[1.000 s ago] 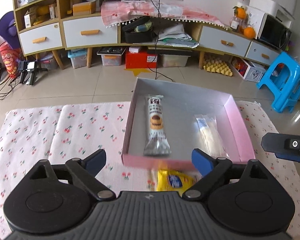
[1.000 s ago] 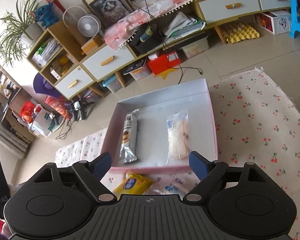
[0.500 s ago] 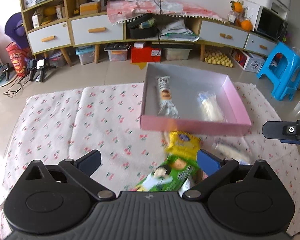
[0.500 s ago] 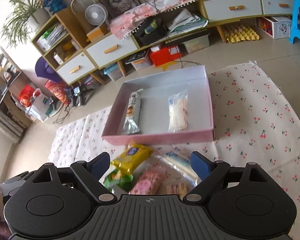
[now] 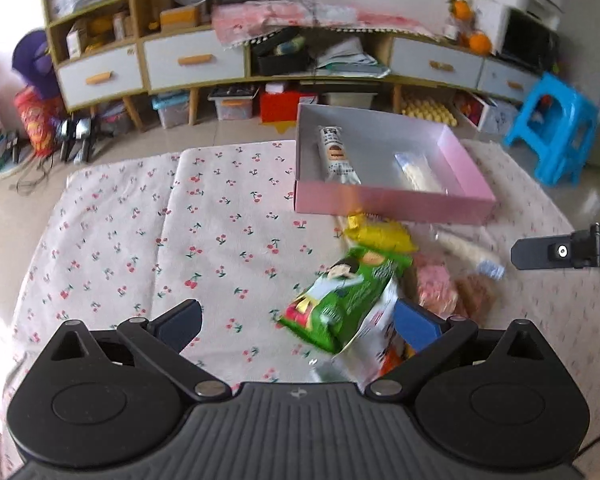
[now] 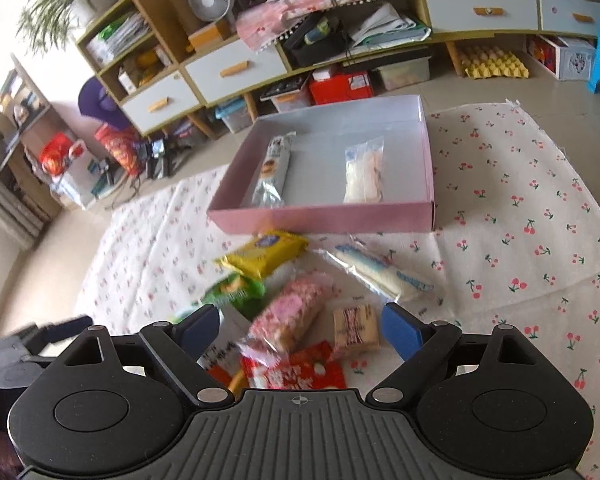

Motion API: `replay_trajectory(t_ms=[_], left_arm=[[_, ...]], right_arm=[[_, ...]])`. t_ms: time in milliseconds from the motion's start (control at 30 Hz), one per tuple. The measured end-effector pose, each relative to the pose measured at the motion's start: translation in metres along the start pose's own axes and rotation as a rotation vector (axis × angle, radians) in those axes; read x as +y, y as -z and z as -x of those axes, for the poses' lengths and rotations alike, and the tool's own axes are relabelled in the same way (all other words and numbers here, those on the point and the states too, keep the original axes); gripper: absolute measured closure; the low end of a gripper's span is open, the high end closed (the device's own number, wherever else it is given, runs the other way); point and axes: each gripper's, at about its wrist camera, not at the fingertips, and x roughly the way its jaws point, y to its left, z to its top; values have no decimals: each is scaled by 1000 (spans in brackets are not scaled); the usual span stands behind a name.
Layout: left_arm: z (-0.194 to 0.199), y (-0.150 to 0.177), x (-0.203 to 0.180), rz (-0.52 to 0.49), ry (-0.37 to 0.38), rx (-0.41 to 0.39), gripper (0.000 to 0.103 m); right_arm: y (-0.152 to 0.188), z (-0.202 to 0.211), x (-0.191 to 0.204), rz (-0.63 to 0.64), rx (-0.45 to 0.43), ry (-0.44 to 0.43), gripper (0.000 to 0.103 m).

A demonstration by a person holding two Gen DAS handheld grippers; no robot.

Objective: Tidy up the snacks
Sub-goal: 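Withdraw both tools from the box back toward the snack pile, then grasp the red candy pack with the left tool while the right tool grasps another red candy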

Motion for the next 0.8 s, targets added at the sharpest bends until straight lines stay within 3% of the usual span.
replay_trajectory(t_ms=[133, 367, 800], left_arm=[[5, 13, 4, -51, -31, -6, 1], [5, 37, 9, -78, 51, 100, 1], [-3, 62, 10, -89, 118, 264, 3]], right_arm=[[11, -1, 3, 71, 3, 28, 13], [25, -11, 0, 94, 54, 13, 13], [40, -36, 6, 78, 183, 60, 13]])
